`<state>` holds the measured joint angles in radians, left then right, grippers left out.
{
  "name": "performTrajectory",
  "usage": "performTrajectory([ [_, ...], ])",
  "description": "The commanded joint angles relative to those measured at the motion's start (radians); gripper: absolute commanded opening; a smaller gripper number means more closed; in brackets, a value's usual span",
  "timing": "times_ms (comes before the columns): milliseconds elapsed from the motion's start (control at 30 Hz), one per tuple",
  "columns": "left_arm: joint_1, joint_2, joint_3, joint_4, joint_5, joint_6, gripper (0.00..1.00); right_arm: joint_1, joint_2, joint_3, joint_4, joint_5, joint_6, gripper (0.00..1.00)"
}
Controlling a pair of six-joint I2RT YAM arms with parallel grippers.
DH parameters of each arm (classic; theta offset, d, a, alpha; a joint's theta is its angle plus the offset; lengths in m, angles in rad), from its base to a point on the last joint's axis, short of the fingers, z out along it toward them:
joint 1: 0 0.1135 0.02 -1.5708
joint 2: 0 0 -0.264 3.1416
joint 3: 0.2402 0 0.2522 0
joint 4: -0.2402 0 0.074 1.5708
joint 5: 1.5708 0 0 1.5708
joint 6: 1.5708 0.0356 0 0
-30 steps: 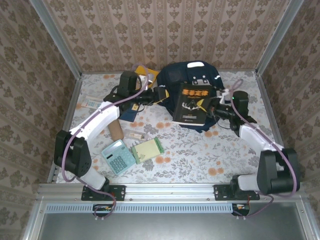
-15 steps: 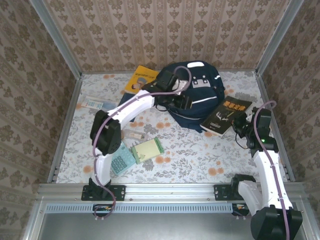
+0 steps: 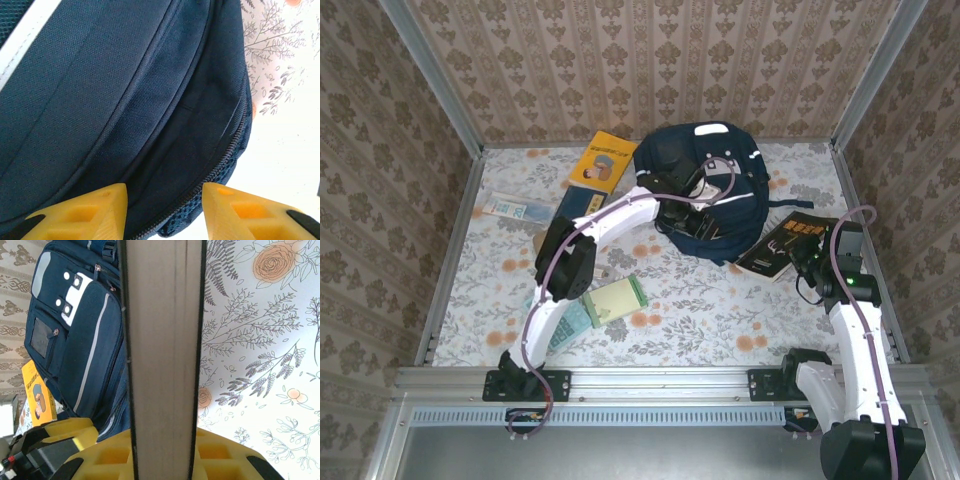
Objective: Pack the student bag
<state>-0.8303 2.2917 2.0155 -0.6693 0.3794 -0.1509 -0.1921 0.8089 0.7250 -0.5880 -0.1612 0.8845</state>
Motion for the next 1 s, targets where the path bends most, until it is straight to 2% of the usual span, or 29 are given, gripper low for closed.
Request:
performTrajectory([
  [0,-0.018,0.025,0.045,-0.04,-0.023,0.073,0.45,-0.007,-0.011,0.035,0.036,-0.012,-0.008,0.0],
  [267,-0.044,0.067,0.071,-0.059,-0.084,0.127,0.45,-0.007,-0.011,0.027,0.045,-0.04,0.005,0.0],
  [367,-0.061,0.077,0.091,-0.082,-0.092,0.162,0.51,-0.007,-0.013,0.021,0.046,-0.045,0.008,0.0],
  [500,-0.083,0.081,0.091,-0.087,-0.118,0.193,0.52,-0.007,-0.016,0.014,0.045,-0.054,0.013,0.0],
  [567,-0.088,0.087,0.096,-0.091,-0.143,0.195,0.32,-0.007,-0.02,0.012,0.045,-0.058,0.016,0.0],
  [633,-0.09,0.081,0.098,-0.094,-0.168,0.185,0.04,-0.007,-0.022,0.012,0.045,-0.061,0.014,0.0],
  [667,-0.089,0.072,0.092,-0.091,-0.186,0.176,0.0,-0.008,-0.024,0.01,0.044,-0.061,0.012,0.0],
  [800,-0.074,-0.013,0.035,-0.038,-0.234,0.13,0.0,-0.007,-0.031,0.0,0.046,-0.066,0.013,0.0],
  [967,-0.039,-0.133,-0.019,0.034,-0.221,0.063,0.0,-0.007,-0.034,-0.024,0.075,-0.083,0.019,0.0],
])
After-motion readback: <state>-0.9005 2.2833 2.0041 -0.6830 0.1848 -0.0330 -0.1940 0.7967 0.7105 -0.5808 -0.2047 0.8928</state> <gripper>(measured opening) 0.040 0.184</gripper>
